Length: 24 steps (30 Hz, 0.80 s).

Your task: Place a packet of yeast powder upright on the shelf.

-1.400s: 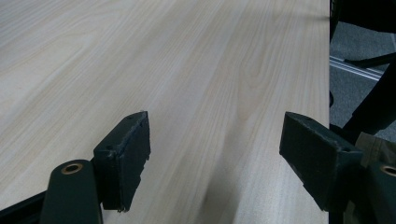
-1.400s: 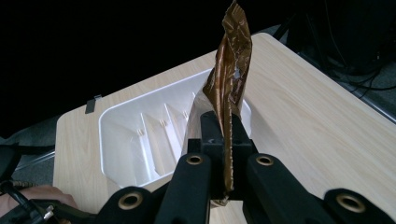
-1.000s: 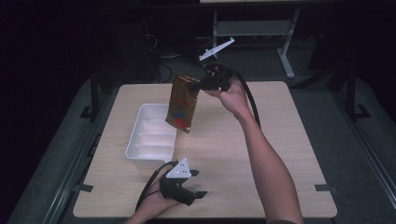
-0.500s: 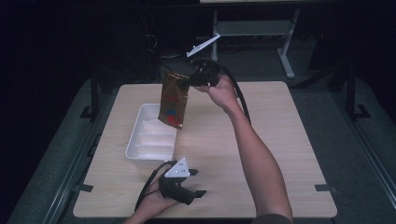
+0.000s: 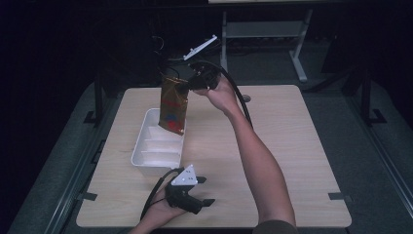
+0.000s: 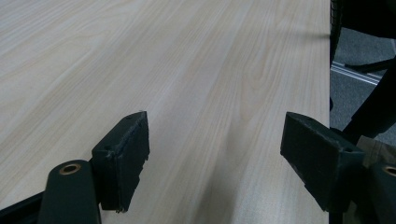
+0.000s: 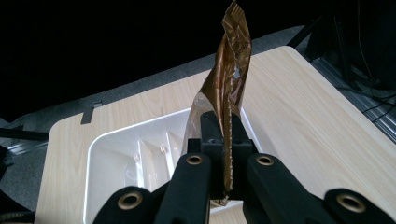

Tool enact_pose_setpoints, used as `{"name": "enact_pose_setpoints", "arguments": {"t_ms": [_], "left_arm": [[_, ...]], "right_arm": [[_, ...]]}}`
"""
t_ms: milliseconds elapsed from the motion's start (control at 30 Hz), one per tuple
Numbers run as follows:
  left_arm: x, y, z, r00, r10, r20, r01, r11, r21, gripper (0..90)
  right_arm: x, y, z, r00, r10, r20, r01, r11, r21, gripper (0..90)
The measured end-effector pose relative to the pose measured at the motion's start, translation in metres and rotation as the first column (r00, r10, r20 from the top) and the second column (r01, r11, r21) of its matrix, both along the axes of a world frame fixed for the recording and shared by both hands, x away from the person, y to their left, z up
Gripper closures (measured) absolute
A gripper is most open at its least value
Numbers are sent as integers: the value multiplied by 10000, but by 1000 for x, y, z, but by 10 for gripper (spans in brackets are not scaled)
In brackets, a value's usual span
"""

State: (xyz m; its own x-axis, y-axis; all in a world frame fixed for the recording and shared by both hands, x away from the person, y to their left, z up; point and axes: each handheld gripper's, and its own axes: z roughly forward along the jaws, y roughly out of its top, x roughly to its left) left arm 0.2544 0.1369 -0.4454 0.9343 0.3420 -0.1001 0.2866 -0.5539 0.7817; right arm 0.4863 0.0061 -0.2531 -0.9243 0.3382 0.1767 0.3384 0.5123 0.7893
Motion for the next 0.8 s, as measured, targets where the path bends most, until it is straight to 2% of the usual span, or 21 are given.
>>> {"name": "enact_pose_setpoints", "arguments": {"t_ms": [500,800], "left_arm": [[0,1,1,10000,37,6,-37,10000,-51,229],[0,1,0,10000,7,6,-7,10000,-30,228]], "right_arm": [[10,23,-14,9998,135,-114,-137,9998,-163,894],[13,28,-22,9997,59,-241,-66,9996,-280,893]]}}
